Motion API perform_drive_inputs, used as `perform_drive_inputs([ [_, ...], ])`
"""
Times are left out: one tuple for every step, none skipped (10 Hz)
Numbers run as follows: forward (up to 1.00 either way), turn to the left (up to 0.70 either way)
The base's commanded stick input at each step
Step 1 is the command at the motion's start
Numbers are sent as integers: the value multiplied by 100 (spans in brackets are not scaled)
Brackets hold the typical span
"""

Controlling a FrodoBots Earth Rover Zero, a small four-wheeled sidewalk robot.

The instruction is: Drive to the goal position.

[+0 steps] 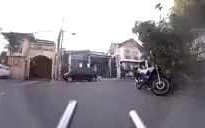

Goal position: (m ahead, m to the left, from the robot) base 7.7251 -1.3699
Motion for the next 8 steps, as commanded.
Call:
perform_drive_inputs([
  [85, -19],
  [85, 0],
  [85, 0],
  [85, 0],
  [85, 0],
  [85, 0],
  [85, 0],
  [85, 0],
])
